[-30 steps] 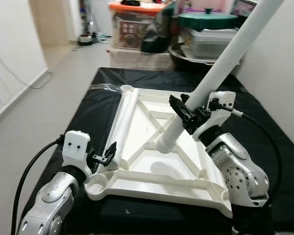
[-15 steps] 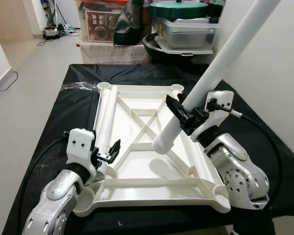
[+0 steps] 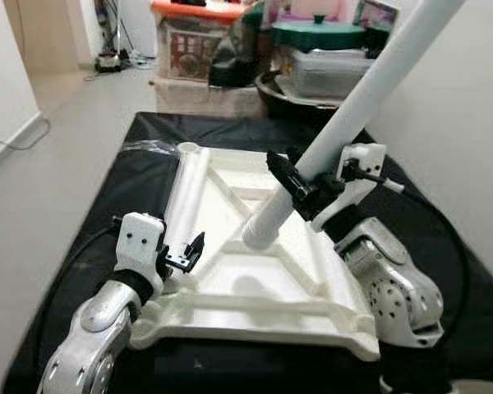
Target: Building children table
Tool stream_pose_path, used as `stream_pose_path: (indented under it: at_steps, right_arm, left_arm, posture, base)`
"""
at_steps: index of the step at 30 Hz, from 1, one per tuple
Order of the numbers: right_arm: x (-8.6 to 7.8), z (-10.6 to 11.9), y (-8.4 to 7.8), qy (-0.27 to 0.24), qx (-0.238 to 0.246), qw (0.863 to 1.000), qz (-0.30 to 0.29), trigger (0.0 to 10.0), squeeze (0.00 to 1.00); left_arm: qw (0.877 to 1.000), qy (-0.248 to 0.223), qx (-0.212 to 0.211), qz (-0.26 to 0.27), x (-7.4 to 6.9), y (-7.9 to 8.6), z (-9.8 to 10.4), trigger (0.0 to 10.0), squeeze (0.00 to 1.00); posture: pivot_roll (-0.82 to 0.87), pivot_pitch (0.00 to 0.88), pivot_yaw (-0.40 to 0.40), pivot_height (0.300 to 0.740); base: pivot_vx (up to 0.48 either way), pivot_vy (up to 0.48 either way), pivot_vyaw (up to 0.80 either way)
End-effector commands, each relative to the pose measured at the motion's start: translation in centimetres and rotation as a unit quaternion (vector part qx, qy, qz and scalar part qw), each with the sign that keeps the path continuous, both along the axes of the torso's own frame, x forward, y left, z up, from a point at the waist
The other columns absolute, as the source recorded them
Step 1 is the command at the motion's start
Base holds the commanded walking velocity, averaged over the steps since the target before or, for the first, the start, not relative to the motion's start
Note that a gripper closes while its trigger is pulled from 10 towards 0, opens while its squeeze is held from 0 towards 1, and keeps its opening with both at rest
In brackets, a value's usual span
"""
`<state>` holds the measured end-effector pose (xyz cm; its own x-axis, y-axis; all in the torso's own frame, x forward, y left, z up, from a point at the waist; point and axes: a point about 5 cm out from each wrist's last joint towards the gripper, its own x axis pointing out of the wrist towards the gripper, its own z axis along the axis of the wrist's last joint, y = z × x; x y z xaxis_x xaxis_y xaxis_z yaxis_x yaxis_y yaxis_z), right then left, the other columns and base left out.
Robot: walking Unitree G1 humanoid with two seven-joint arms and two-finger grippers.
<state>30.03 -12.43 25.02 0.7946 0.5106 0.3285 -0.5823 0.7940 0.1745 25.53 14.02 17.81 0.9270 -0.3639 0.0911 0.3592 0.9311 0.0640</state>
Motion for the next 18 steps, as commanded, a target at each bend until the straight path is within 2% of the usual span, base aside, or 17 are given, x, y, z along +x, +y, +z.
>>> stream_pose_path:
  at_steps: [1, 3, 9, 15, 18]
  right_arm:
    - [-0.16, 0.51, -0.05, -0.013, 0.005, 1.000, 0.002, 10.0, 0.00]
    - [-0.21, 0.69, 0.10, -0.020, -0.006, 1.000, 0.017, 10.0, 0.00]
    - [-0.28, 0.85, 0.22, -0.025, -0.025, 0.999, 0.040, 10.0, 0.00]
    - [-0.30, 0.69, 0.28, -0.013, -0.027, 0.998, 0.052, 10.0, 0.00]
    - [-0.36, 0.70, 0.21, -0.021, -0.038, 0.998, 0.048, 10.0, 0.00]
  left_arm:
    - [1.000, 0.001, 0.004, -0.005, -0.04, -0.20, -0.16, 10.0, 0.00]
    - [1.000, -0.004, -0.014, -0.001, -0.09, -0.23, 0.07, 10.0, 0.00]
    - [1.000, -0.003, -0.013, 0.006, 0.01, 0.10, 0.05, 10.0, 0.00]
    - [1.000, 0.003, -0.013, 0.013, 0.09, 0.27, -0.20, 10.0, 0.00]
    - [1.000, 0.004, -0.013, 0.014, 0.07, 0.27, -0.31, 10.0, 0.00]
  posture:
    - [0.03, 0.000, -0.093, 0.740]
    - [0.03, 0.000, -0.095, 0.740]
    - [0.03, 0.000, -0.098, 0.740]
    - [0.03, 0.000, -0.100, 0.740]
    - [0.03, 0.000, -0.099, 0.740]
  base:
    - [0.000, -0.480, 0.00]
    - [0.000, 0.000, 0.00]
    - [0.000, 0.000, 0.00]
    - [0.000, 0.000, -0.80]
    - [0.000, 0.000, 0.00]
